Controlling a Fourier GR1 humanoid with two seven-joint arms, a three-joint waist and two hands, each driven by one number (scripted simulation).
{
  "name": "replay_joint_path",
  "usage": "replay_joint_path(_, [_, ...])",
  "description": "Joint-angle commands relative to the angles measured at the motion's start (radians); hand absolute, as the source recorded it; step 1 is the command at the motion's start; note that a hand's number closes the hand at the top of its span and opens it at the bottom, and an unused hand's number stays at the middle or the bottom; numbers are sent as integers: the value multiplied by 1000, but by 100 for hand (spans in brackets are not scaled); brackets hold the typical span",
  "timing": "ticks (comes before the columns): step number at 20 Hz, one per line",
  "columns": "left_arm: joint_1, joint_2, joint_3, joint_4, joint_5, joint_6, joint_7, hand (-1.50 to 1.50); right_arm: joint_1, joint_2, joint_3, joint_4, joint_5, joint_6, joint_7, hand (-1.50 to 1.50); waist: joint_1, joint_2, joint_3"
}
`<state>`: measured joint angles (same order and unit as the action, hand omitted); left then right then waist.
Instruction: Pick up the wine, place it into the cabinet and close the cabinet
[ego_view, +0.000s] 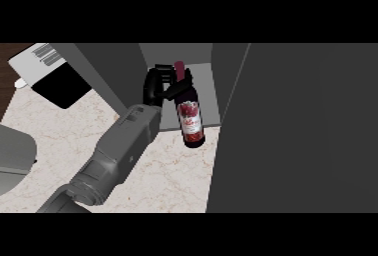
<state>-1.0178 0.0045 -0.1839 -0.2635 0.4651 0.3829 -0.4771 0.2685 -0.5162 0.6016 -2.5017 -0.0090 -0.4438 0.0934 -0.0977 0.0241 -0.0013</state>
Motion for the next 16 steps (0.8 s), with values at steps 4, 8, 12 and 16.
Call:
replay_joint_path(4, [-35, -4, 31, 92, -3, 26, -73, 150, 51, -14, 0, -115, -66, 31, 12, -150, -12, 8, 0])
replay_joint_path(8, [-107, 34, 21, 132, -32, 51, -49, -150, 47, 0, 31, -89, -53, 39, -2, -150, -16, 12, 0])
replay_joint_path(12, [-102, 49, 22, 155, -45, 103, -102, -150, 61, -9, 44, -77, -49, 64, -40, -150, -34, 18, 0])
replay_joint_path(16, [-139, 77, 13, 184, -61, 114, -63, -150, 104, -32, 14, -152, -63, 60, -18, -150, -35, 9, 0])
